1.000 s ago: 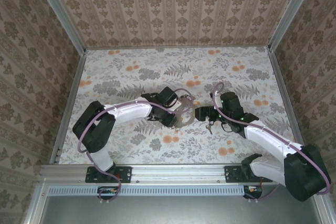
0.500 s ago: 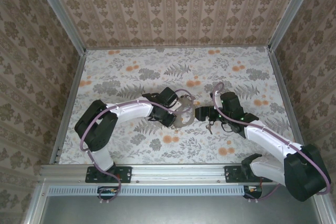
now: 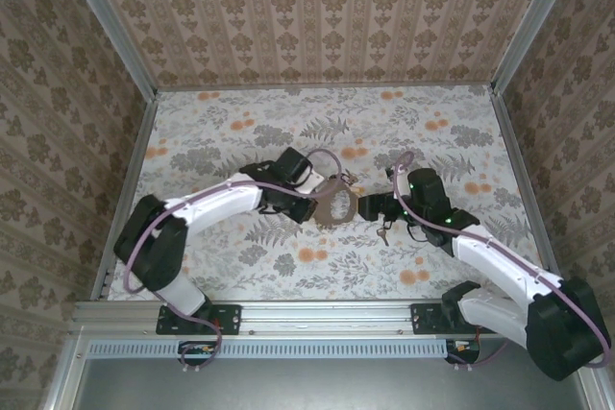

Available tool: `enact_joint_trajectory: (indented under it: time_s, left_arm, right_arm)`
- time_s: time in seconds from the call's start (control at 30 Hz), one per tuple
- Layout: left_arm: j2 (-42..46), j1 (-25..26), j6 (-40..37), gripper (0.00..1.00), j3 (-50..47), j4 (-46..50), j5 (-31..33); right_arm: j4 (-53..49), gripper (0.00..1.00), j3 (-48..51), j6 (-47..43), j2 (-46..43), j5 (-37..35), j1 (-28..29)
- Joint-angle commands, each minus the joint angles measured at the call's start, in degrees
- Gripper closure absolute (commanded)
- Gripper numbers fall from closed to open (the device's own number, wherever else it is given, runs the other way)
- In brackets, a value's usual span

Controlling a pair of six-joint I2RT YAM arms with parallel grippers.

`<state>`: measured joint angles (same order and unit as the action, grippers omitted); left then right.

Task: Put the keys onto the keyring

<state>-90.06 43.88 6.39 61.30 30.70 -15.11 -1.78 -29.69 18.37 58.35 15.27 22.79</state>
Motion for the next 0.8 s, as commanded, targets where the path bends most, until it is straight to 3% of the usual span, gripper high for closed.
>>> enact_joint_trajectory:
  time_s: [0.0,0.23,0.37,0.5,0.77]
  left_arm:
    - [6.23,-3.37,1.49,1.0,1.6,2.07,-9.33]
    - [13.71,-5.12,-1.17,1.0,5.08,1.73,-16.4]
    - [13.22,-6.89,-0.75,1.0,4.29,-0.34,-15.23]
    - [13.13,-2.6,-3.05,1.0,6.5,0.02,-13.01]
    - [16.64,-1.74,-5.32,1.0,5.4,-0.8,-14.0]
  right_arm:
    - [2.83,0.08,1.61,-2.59,-5.07,4.87,0.54]
    - [8.31,0.17,2.19,-4.76,-11.25,11.91,3.67]
    - [8.42,0.23,-0.96,-6.72,-9.04,13.13,6.45]
    - [5.91,0.3,-3.75,-9.75,-6.32,9.1,8.15]
    - [11.46,0.38,-8.5,-10.64,-0.06,12.67,8.32]
